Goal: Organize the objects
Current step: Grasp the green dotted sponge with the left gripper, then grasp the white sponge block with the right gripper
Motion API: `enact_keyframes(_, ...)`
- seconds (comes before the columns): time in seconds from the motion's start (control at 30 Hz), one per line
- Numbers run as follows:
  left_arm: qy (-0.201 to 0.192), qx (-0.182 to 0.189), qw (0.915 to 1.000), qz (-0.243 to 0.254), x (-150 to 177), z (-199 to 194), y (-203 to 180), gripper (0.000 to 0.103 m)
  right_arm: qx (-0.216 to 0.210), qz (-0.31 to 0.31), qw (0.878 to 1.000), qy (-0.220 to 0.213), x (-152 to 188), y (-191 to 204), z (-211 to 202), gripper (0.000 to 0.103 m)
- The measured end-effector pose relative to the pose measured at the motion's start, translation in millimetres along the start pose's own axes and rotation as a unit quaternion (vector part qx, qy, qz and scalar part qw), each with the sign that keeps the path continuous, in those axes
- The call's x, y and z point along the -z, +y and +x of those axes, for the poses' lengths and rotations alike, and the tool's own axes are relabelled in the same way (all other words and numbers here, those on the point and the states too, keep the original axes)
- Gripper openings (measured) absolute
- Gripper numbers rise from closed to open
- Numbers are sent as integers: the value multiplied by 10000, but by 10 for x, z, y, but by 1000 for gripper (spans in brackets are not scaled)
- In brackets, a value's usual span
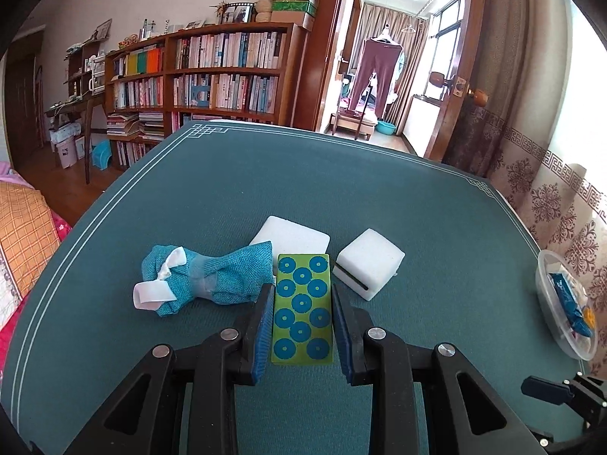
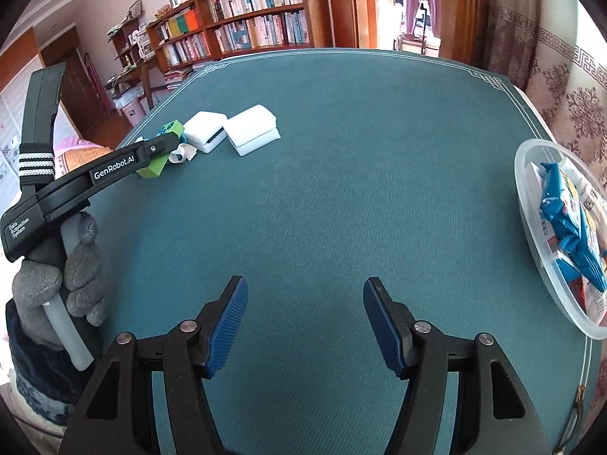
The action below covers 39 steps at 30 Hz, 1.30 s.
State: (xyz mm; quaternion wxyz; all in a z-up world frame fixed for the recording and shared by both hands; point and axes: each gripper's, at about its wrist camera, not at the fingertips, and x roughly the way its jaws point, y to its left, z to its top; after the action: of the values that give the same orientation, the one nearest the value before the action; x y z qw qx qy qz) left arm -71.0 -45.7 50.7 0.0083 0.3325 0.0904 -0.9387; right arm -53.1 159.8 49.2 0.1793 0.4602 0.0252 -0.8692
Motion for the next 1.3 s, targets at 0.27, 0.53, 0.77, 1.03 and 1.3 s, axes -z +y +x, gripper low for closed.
enact_keyframes(0.27,-13,-131,9996,-236,-16,-11,89,31,-104,-75,9999,33,-345,188,312,65)
enact_keyframes(0.53,61,-140,9989,-438,-29,4,186,31,-133,-243,9996,-21,-597,307,606,65)
enact_keyframes(0.77,117,-169,9982,-559,-28,30,236,31,-216,-513,9978,-346,-888,389,791,68)
enact_keyframes(1.03,137,-135,9983,-557,-26,34,229,31,-151,-934,9947,-395,-1137,586,1062,69)
enact_keyframes(1.3,211,-108,9983,-531,-13,74,224,31,-110,-969,9945,-380,-1257,594,1261,69)
